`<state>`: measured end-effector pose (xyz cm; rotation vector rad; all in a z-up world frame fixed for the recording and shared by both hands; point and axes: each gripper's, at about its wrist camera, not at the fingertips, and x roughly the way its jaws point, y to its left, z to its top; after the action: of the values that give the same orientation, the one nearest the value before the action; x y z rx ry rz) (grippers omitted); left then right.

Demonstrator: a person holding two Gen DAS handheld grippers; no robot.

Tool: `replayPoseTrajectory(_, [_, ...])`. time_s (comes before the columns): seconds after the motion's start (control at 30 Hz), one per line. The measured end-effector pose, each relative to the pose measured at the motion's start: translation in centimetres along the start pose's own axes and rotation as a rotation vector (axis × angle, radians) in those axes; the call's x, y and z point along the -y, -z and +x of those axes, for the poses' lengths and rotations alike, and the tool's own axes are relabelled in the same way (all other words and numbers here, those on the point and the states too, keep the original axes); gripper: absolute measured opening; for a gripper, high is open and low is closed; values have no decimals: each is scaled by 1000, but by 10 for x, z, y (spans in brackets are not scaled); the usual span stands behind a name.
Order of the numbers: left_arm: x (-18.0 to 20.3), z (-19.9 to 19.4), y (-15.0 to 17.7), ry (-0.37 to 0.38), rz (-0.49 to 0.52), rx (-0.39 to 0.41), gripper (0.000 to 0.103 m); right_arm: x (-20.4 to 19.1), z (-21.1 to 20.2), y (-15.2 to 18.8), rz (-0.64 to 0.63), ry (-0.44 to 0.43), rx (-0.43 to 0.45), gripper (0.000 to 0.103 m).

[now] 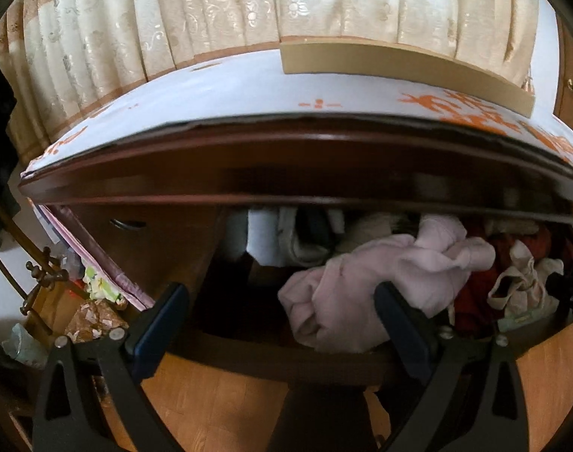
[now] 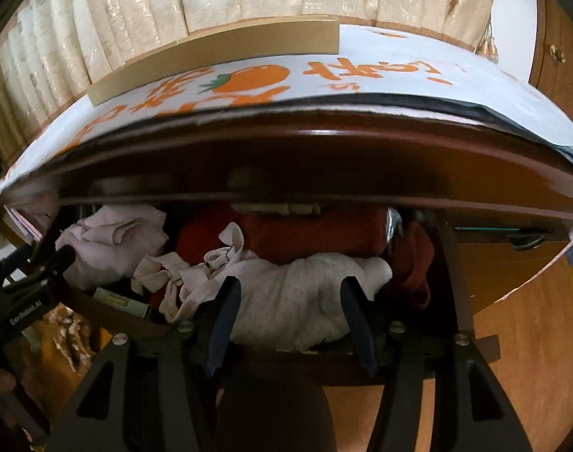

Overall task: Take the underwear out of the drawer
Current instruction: 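Move both tools into the open drawer above the clothing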

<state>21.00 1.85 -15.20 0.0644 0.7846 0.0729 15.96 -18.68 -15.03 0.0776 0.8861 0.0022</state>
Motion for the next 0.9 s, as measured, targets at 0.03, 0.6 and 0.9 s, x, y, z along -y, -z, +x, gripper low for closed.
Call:
replayPoseTrajectory(0.03, [-1, -1, 2, 7, 2, -2, 101, 0, -2, 4, -1, -10, 1, 59])
replayPoseTrajectory(0.6, [-2, -34, 42, 50, 54, 4, 101, 4, -22, 42, 3, -59, -66, 63])
replayPoseTrajectory(0.9, [-9, -50, 64, 82, 30, -13, 101, 6, -26, 47, 6, -57, -75, 64])
